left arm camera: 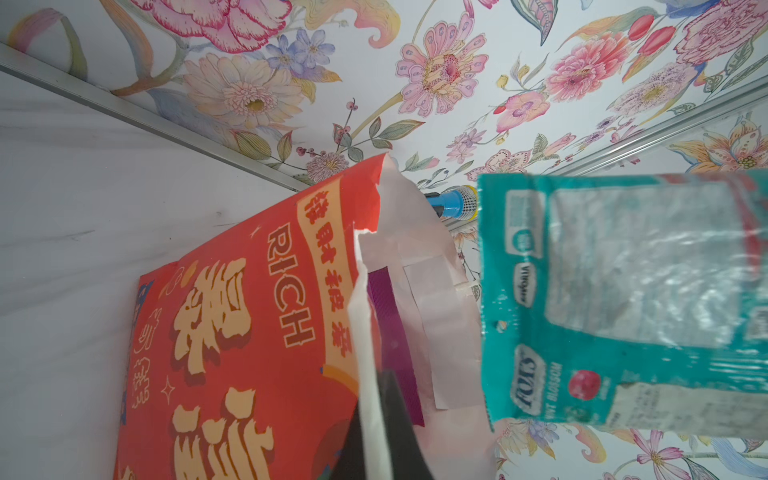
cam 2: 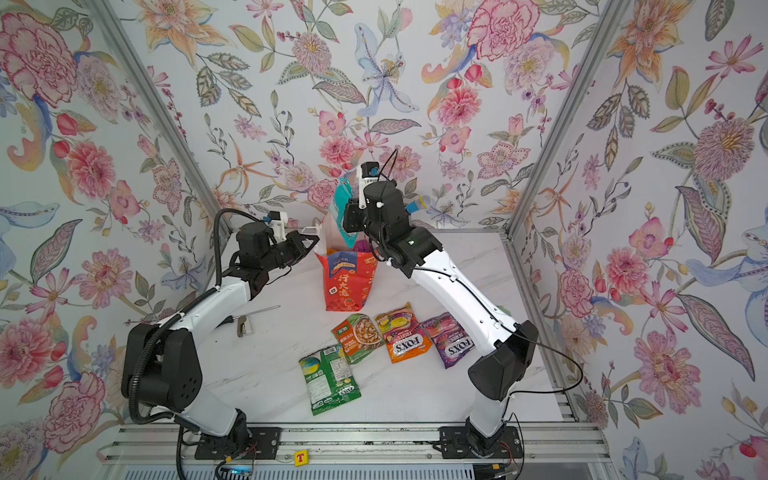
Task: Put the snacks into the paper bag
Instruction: 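Carry the teal packet over the paper bag opening with the right gripper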
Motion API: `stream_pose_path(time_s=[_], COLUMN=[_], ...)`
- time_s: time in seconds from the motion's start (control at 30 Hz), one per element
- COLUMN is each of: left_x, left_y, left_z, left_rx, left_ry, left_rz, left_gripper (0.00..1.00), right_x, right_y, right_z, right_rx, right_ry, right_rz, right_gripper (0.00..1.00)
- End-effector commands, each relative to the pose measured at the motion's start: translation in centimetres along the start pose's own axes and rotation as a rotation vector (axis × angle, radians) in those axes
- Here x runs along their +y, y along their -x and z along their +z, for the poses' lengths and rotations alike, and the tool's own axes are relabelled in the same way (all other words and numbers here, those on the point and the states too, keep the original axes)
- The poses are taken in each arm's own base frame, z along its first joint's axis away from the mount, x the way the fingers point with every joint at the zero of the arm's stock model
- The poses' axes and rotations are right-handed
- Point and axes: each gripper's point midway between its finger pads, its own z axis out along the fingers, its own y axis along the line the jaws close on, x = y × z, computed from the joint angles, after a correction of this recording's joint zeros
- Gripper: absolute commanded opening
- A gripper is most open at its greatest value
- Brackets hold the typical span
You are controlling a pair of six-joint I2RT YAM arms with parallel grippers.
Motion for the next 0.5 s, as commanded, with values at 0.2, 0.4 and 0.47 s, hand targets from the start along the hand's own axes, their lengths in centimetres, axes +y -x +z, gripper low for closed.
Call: stream_pose_path(time_s=[0.2, 0.4, 0.47], left_x=[0.1, 0.1, 0.1], left_y=[-0.1, -0.1, -0.1], left_z=[-0.3, -0.2, -0.2], left_rx=[0.005, 0.004, 0.005], left_ry=[-0.003, -0.007, -0.007], left_rz=[0.011, 0.006, 0.005], left_gripper=[0.0, 0.0, 0.0], right_x=[1.0, 0.7, 0.9], right_y=[-1.3, -3.7, -4.2], right_z=[0.0, 0.8, 1.3], right_rx=[0.011, 0.057, 0.065], right_ry=[-0.016, -0.035, -0.034], right_rz=[-0.023, 0.018, 0.023], right_gripper=[0.0, 0.0, 0.0])
